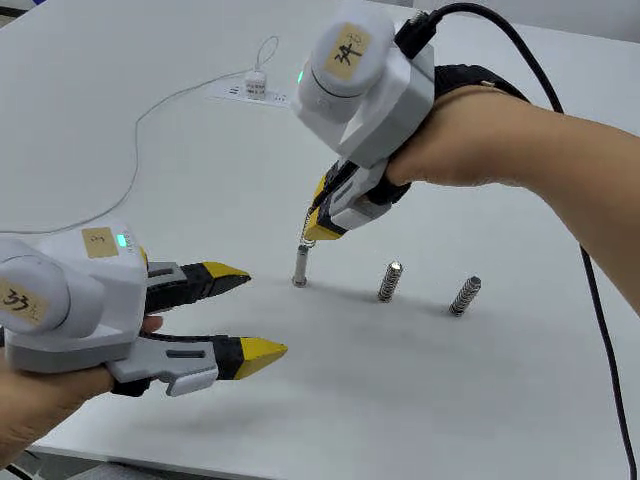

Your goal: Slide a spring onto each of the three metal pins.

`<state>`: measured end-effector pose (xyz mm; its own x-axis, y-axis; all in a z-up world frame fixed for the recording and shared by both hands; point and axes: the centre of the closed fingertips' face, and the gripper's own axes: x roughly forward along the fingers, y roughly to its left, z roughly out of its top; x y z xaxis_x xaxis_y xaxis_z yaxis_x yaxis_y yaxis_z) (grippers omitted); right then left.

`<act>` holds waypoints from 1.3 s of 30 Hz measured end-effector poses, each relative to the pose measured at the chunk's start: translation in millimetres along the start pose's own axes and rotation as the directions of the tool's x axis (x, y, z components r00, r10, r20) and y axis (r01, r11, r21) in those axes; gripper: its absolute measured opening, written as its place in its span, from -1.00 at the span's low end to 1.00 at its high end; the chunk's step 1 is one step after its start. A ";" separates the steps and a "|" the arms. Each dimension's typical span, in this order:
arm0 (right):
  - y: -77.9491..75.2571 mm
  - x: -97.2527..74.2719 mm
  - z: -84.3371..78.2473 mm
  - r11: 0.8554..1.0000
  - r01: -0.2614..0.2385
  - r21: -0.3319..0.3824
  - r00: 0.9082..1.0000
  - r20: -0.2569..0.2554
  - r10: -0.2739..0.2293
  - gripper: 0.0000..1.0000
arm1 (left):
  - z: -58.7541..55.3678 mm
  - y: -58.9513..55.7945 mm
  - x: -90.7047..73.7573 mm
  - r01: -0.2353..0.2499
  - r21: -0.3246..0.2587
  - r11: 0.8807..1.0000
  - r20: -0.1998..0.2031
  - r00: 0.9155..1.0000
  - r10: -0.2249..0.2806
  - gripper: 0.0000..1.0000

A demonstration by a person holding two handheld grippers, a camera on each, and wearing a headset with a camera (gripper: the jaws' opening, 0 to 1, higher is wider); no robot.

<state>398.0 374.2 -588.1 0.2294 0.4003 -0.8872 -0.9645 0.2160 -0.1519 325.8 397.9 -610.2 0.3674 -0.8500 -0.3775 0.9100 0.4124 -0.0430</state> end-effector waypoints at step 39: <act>0.9 45.3 -17.9 0.998 -0.046 0.045 0.996 -0.070 0.049 -0.76 | -3.5 2.2 -0.7 0.008 -0.017 1.000 -0.007 1.000 -0.008 0.00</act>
<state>405.1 376.6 -636.2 0.1720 0.3472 -0.9219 -0.9671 0.2375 -0.0910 326.8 400.6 -613.2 0.3589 -0.8507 -0.3840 0.9093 0.4115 -0.0618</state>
